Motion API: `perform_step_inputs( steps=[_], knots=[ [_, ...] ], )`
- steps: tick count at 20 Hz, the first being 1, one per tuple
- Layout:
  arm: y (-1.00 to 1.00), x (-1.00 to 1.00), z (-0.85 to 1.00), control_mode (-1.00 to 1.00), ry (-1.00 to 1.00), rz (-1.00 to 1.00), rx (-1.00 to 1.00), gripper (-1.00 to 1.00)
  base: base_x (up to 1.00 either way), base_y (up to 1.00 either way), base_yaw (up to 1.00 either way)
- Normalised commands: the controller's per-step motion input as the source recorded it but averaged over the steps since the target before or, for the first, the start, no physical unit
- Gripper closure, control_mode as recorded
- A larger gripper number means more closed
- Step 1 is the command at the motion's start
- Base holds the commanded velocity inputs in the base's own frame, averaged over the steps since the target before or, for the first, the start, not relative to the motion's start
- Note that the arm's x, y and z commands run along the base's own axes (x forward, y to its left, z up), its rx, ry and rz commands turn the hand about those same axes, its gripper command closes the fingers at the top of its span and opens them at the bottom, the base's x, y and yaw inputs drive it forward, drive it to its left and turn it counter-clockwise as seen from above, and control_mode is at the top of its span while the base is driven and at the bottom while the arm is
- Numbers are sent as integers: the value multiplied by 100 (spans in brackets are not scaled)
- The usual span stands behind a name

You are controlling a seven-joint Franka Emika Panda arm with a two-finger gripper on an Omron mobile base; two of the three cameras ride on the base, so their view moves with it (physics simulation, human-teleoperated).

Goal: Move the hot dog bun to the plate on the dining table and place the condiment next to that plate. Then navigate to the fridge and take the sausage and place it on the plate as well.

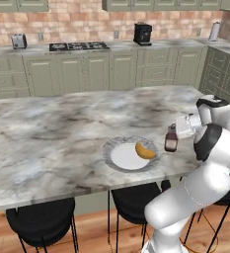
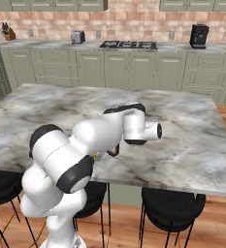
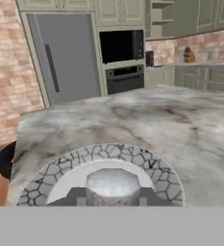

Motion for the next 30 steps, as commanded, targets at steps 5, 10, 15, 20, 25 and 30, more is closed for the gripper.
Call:
perform_step_inputs(
  steps=[5,10,15,20,25,30],
  knots=[
    [0,39,-25,-100,-6,0,0,100,0,0,0],
    [-1,24,-32,-100,-4,0,0,100,0,0,0],
    [-15,15,-33,-100,-6,1,0,100,0,0,0],
    [-35,10,-29,-100,-4,0,0,100,0,0,0],
    [-7,8,-37,-100,-1,1,-1,100,0,0,0],
    [23,-18,-40,-100,0,0,-4,-100,0,0,0]
  ],
)
